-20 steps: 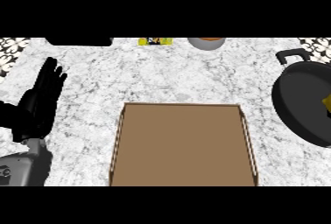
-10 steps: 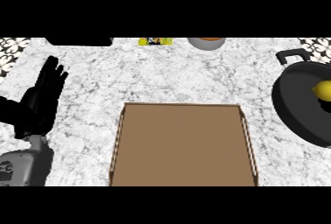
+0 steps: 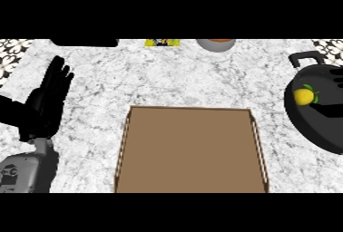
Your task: Pick the lemon from the tray and place it in the pot
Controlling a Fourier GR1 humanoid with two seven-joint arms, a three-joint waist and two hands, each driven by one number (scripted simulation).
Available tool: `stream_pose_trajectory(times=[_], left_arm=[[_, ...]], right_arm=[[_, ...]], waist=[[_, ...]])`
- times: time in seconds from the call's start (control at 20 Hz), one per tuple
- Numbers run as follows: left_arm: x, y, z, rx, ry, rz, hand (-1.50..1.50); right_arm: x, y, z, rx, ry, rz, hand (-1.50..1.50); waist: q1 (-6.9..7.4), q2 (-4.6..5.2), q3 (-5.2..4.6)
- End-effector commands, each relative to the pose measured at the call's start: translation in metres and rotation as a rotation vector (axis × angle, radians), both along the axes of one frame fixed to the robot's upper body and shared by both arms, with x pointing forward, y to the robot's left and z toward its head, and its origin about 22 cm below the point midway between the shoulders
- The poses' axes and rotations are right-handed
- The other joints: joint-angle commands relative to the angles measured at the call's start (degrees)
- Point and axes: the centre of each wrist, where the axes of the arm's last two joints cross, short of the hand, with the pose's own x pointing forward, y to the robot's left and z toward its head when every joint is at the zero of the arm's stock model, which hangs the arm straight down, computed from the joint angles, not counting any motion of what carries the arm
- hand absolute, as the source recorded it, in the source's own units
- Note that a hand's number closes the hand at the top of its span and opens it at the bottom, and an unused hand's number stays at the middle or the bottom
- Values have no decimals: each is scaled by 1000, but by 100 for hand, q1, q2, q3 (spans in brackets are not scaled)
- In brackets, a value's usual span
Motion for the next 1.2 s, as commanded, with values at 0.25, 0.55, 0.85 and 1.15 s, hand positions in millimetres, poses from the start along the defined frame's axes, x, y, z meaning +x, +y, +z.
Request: stream_pose_trajectory(times=[0.25, 0.55, 0.85, 1.15], left_arm=[[-8, 10, 1, -1, 3, 32, 0], [-15, 14, -24, -10, 1, 28, 0], [-11, 9, 3, 12, -8, 13, 0], [-12, 11, -10, -20, -21, 8, 0]], right_arm=[[2, -11, -5, 403, -266, 90, -150], [-25, -60, 5, 543, -330, 51, -150], [-81, -107, -1, 552, -336, 52, -150], [-117, -148, 36, 587, -314, 86, -150]], waist=[[-77, -35, -1], [-57, -8, -3], [-34, 2, 9], [-59, -5, 7]])
